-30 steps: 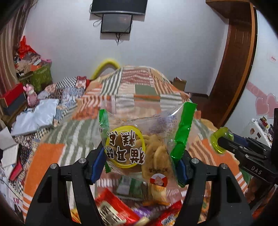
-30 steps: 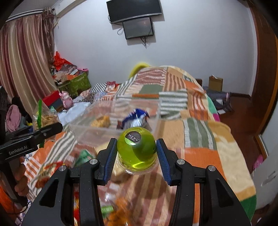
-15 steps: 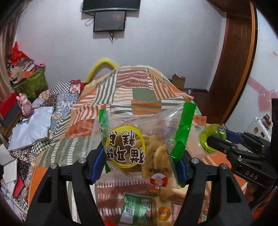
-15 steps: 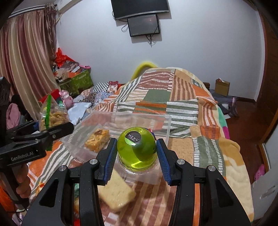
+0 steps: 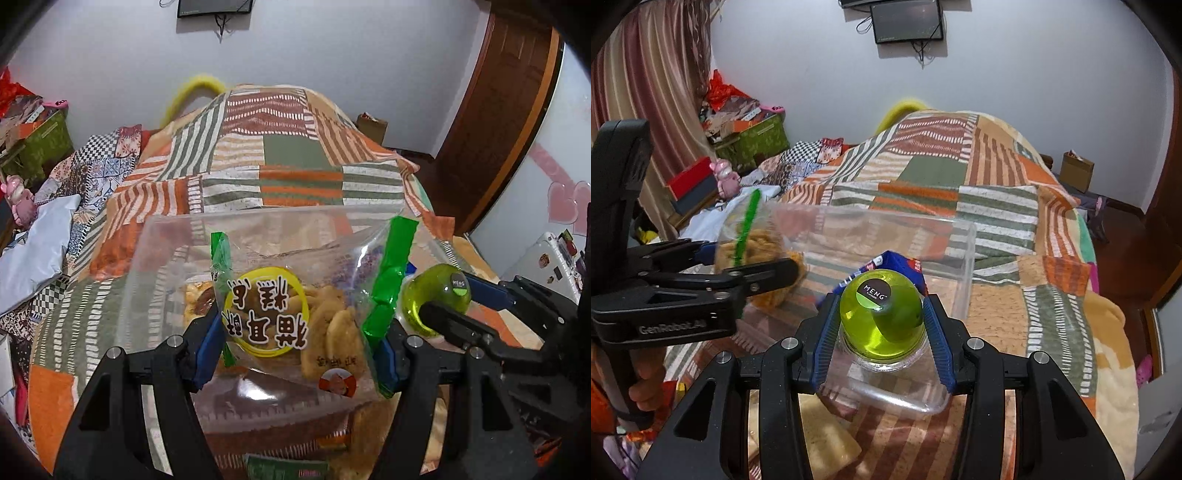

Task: Organize snacks
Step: 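Lower the jar and cracker bag into the clear box and release both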

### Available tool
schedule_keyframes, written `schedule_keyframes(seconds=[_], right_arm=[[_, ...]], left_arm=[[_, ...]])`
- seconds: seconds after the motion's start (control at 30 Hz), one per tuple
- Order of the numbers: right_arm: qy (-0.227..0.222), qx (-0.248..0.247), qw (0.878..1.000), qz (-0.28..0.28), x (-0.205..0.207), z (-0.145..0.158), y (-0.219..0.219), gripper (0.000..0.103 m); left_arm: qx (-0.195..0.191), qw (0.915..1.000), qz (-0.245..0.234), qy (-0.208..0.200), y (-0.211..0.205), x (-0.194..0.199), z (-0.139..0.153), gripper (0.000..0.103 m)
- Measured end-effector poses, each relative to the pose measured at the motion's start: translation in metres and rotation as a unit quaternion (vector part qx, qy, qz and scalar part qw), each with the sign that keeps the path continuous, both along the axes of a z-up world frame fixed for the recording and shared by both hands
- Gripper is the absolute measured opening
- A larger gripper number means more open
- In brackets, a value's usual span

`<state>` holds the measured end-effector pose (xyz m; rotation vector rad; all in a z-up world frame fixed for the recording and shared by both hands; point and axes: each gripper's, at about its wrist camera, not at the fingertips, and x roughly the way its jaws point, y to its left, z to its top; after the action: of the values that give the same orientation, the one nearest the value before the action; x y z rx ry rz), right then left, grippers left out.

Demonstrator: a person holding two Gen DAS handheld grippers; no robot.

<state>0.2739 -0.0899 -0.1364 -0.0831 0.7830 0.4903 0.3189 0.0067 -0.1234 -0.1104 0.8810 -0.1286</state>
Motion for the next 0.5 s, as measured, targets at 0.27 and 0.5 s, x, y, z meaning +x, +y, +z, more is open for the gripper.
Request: schedule_keyframes(seconds=[0.27, 0.5], right_arm=[[0.012, -0.012, 1.000, 0.011, 0.003, -0.010, 0.007, 0.043], [0.018, -0.030, 0.999, 0.018, 0.002, -0.013, 0.015, 0.043]], left_arm=[[0.024, 0.9996, 0.002, 0.013, -0.005, 0.009, -0.012, 0.069], [0.035, 0.9990, 0.011, 0.027, -0.001, 0.010, -0.021, 0.075]])
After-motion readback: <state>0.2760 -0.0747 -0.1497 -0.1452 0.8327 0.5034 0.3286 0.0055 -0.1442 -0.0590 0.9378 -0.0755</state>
